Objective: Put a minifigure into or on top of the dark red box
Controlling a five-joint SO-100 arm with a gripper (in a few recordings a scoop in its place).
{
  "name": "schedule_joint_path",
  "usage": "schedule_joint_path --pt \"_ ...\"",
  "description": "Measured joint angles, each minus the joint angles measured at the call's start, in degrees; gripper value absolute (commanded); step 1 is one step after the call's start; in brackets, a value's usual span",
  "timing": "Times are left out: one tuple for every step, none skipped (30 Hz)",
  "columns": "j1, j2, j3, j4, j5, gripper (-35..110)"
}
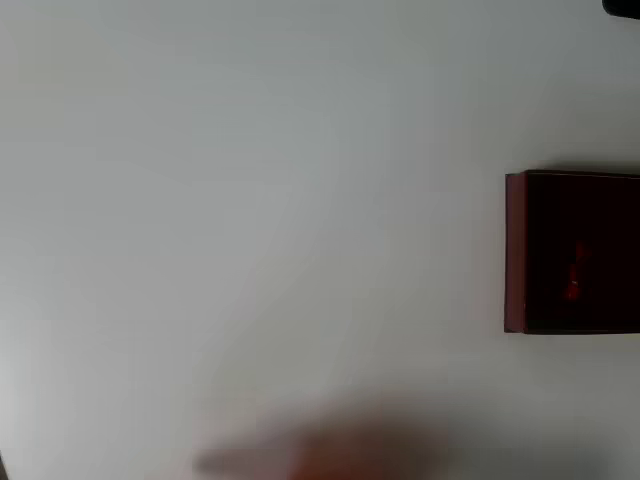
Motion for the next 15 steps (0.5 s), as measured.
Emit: schedule_joint_path --pt "0.0 0.4 0.7 -0.3 -0.2 0" --pt "0.4 0.5 0.9 -0.5 -0.8 0" --pt "0.3 0.7 1.2 -0.6 -1.1 0" --pt "0.1 0.9 1.9 -0.7 -1.2 0" --pt "-0.2 1.5 3.0 -1.2 -1.2 0" --pt "-0.2 2.4 4.0 -1.5 -1.4 0" --pt "-0.2 3.6 4.8 -1.6 -1.4 0" --pt "0.0 5.5 5.1 -1.6 -1.4 0" --pt "-0.1 8.3 5.8 -0.8 -1.5 0" --pt "-0.5 11.5 6.9 0.7 -1.5 0" --pt "-0.5 14.4 7.7 2.2 -1.5 0" --pt "-0.5 17.9 8.1 4.0 -1.5 0" --pt "-0.3 20.7 8.6 5.4 -1.5 0" --pt "-0.3 22.1 8.9 6.1 -1.6 0" --pt "-0.3 22.6 8.8 6.2 -1.9 0"
